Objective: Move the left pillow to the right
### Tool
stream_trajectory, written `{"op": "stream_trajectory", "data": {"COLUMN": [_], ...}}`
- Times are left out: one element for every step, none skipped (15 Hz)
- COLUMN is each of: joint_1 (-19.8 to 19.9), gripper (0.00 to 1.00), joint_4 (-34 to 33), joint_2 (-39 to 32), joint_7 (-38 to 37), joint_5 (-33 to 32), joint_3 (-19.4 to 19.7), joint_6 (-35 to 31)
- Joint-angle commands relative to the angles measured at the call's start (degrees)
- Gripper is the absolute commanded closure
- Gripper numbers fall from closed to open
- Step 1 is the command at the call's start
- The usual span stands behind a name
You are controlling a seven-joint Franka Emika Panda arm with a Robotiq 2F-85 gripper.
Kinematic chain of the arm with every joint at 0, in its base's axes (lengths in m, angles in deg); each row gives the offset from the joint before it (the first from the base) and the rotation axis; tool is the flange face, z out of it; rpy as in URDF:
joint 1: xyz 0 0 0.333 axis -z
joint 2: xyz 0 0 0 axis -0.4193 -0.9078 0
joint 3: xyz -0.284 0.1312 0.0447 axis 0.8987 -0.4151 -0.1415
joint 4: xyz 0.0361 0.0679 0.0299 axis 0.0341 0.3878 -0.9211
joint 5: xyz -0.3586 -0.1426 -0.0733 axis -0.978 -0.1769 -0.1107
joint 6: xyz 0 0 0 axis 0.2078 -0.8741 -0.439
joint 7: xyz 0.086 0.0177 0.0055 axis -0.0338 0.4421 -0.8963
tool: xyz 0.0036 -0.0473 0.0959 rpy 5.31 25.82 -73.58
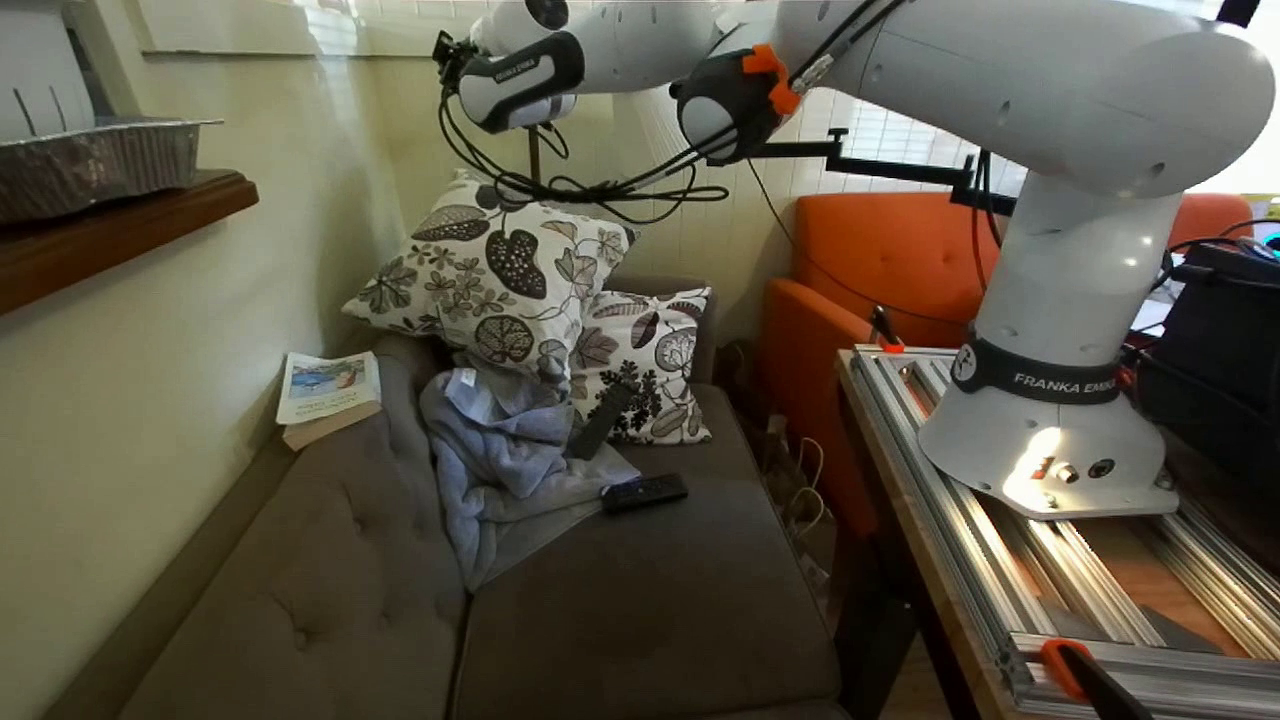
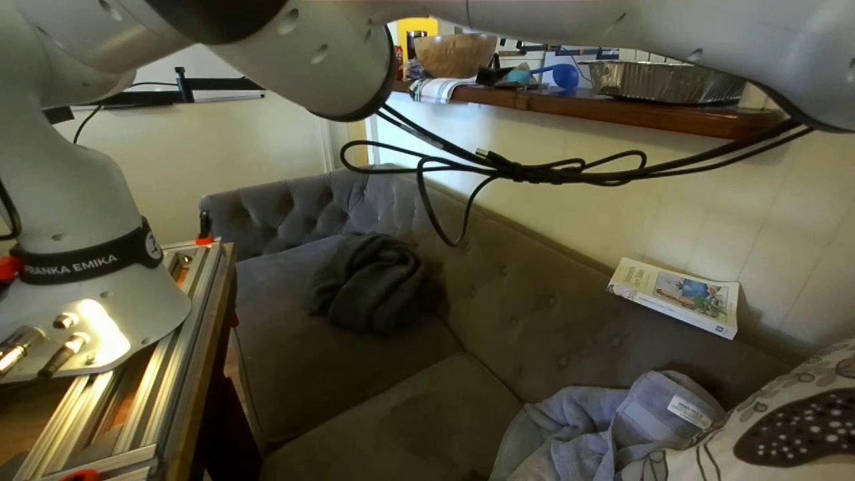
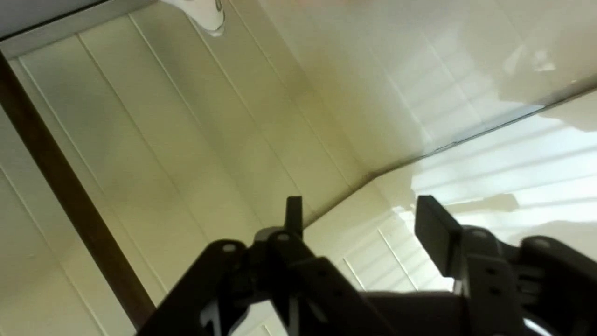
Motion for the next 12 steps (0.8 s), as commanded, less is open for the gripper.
{"op": "stream_trajectory", "data": {"joint_1": [-0.9, -1.1, -1.3, -2.0, -2.7, -3.4, -4.0, -4.5, -4.9, -5.3, -5.5, -5.6], "gripper": [0.04, 0.0, 0.0, 0.0, 0.0, 0.0, 0.0, 0.0, 0.0, 0.0, 0.0, 0.0], "joint_4": [-1.0, -1.0, -0.8, 0.0, 0.9, 1.8, 2.7, 3.4, 4.5, 5.8, 7.0, 8.6], "joint_2": [1.2, 1.8, 2.5, 3.3, 4.4, 5.3, 6.2, 7.0, 8.0, 9.0, 10.1, 11.4], "joint_7": [0.9, 3.3, 6.4, 8.1, 10.6, 12.4, 14.6, 16.2, 17.6, 18.5, 19.0, 20.1], "joint_5": [-0.6, -0.2, 0.4, 0.5, 0.4, 0.0, 0.4, 0.5, 0.5, 0.4, 0.3, 0.6], "joint_3": [-1.3, -3.7, -6.6, -7.7, -9.0, -9.4, -10.6, -11.4, -11.9, -12.0, -11.9, -12.2], "joint_6": [8.3, 11.6, 14.9, 17.8, 20.7, 23.5, 26.2, 29.2, 32.0, 35.0, 38.1, 40.9]}}
